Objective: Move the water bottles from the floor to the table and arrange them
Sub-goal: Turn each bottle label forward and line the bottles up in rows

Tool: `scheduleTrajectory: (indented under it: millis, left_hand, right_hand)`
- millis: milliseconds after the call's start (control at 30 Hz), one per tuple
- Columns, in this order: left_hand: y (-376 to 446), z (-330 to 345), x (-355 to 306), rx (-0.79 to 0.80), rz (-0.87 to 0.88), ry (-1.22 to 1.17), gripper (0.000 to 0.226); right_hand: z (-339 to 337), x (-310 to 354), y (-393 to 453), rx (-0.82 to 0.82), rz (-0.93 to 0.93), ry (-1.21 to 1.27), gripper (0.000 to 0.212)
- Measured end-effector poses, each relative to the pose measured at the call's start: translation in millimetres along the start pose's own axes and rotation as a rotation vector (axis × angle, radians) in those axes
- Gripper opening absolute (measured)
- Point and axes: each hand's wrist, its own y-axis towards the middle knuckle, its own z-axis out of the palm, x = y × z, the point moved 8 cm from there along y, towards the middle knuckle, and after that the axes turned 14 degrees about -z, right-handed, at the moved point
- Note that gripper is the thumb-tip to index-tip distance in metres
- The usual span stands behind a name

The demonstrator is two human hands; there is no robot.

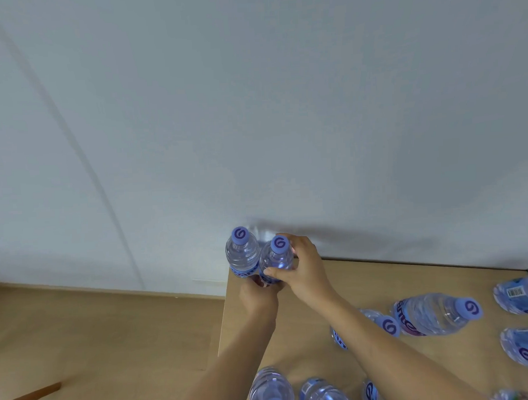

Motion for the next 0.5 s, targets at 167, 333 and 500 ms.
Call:
scheduleTrajectory:
  millis: [167,333,500]
  left_hand:
    - [8.1,9.0,3.7,-0.009,-0.099,-0.082,0.025]
    - [13.8,13.1,7.4,-0.040,-0.143,-0.128,0.025]
    - [14.8,15.9,9.9,-0.020,-0.136,-0.152,0.033]
  right_hand:
    - [1.8,-23.3,2.6,-0.034,0.087,-0.004,0.062]
    - [0.5,-27.1,7.2,-0.013,0.065,-0.009,0.057]
    - [0.7,-36.6,7.5,-0.013,0.084,-0.030,0.061]
